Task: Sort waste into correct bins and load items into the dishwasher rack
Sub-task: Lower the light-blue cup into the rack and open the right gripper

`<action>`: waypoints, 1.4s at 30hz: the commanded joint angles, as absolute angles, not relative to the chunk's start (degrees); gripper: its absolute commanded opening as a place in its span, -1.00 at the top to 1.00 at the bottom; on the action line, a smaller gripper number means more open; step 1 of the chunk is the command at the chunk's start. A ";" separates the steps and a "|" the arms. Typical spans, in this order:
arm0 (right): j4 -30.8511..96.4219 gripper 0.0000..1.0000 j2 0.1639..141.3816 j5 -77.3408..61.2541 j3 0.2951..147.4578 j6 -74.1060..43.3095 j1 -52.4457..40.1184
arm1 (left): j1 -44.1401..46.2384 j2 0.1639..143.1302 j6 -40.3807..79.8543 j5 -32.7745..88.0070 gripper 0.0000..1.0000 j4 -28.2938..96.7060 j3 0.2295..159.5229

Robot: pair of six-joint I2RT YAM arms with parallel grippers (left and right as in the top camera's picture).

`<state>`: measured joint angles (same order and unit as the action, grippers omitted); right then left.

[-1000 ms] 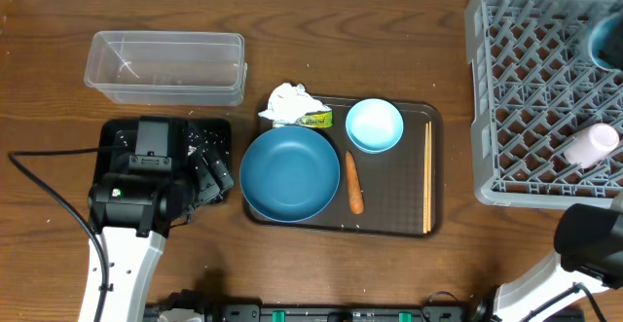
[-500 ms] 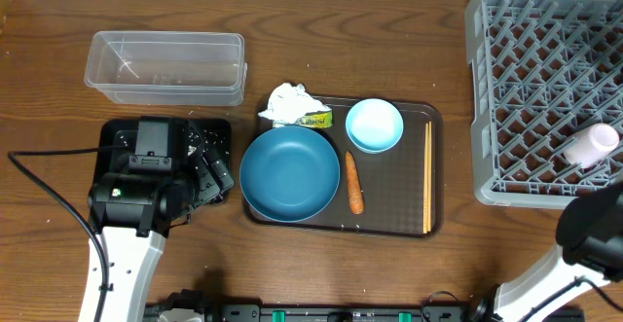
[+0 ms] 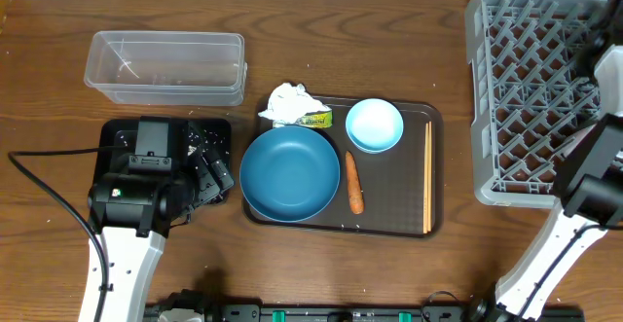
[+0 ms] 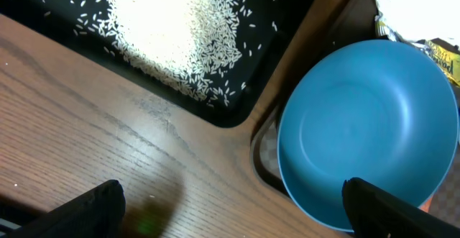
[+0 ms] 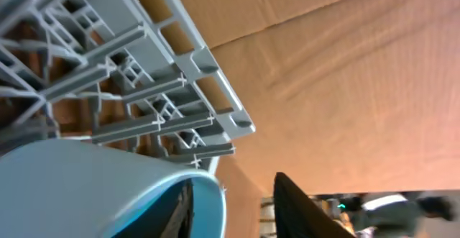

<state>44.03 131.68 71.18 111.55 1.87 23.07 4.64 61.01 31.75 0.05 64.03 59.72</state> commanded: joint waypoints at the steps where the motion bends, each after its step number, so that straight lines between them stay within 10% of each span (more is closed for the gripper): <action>1: 43.48 0.13 131.85 74.26 111.68 4.78 22.33 | 4.40 60.99 32.25 0.01 -0.99 64.10 60.45; 24: 63.22 -0.22 123.11 15.88 130.98 -9.47 8.78 | 4.40 60.99 32.25 0.01 -0.99 64.10 60.45; 32: 68.90 -0.19 123.13 26.37 132.31 -9.69 16.56 | 4.40 60.99 32.25 0.01 -0.99 64.10 60.45; 42: 69.65 -0.12 123.13 -9.06 132.27 -7.66 34.57 | 4.40 60.99 32.23 0.01 -0.99 64.10 60.45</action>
